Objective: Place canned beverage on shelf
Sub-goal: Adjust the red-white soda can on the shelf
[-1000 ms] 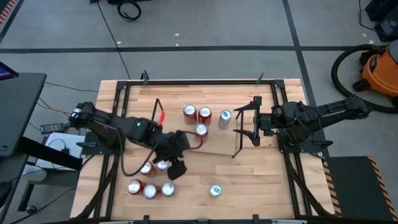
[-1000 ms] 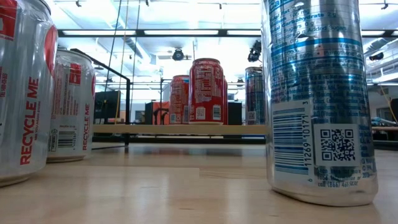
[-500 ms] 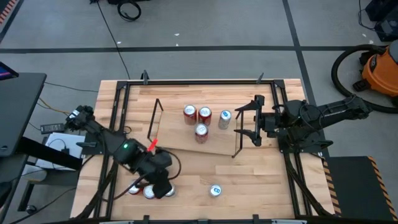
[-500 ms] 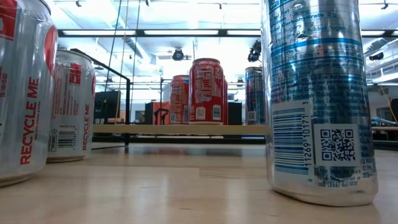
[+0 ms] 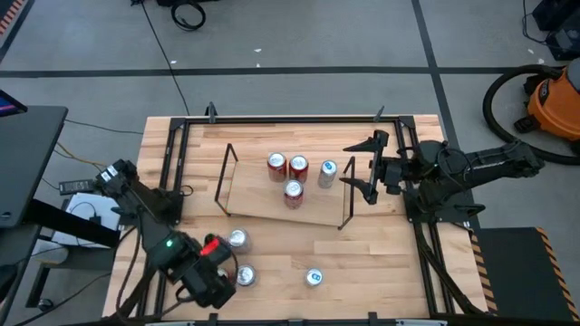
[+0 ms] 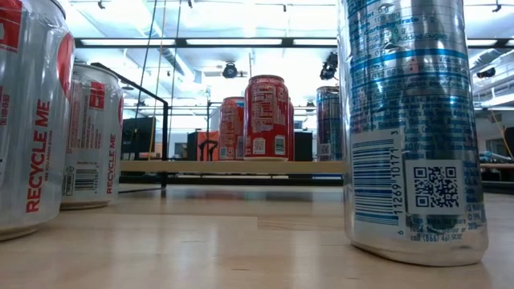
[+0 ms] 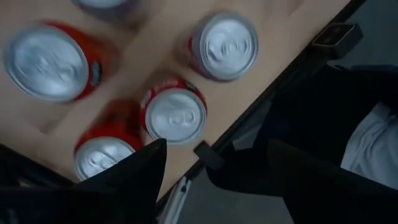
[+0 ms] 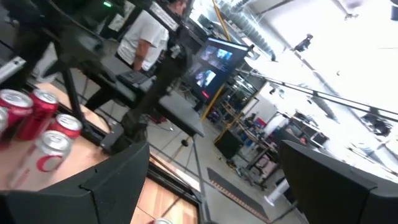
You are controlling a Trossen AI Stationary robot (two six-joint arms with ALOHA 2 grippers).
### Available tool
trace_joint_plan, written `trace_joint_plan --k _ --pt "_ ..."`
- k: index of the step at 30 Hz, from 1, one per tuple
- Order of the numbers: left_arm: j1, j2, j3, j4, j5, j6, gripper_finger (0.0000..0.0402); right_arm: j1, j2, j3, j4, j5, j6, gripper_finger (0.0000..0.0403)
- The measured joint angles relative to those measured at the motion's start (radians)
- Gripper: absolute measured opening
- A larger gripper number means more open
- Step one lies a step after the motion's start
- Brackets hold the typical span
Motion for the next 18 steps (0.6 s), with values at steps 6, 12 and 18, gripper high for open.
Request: trace_joint_plan --k 6,12,18 --pt "-0.022 0.043 0.0 -0.001 0.025 -0.002 0.029 -0.056 0.0 0.0 0.032 -0.085 0.006 0.0368" --pt "0.016 0.046 0.0 -0.003 -0.018 0.03 0.029 -0.104 0.001 0.0 0.056 -0.221 0.028 0.0368" --pt "0.109 0.041 0.0 -0.032 -0.121 0.243 0.029 -0.129 0.036 0.0 0.078 -0.242 0.029 0.0368"
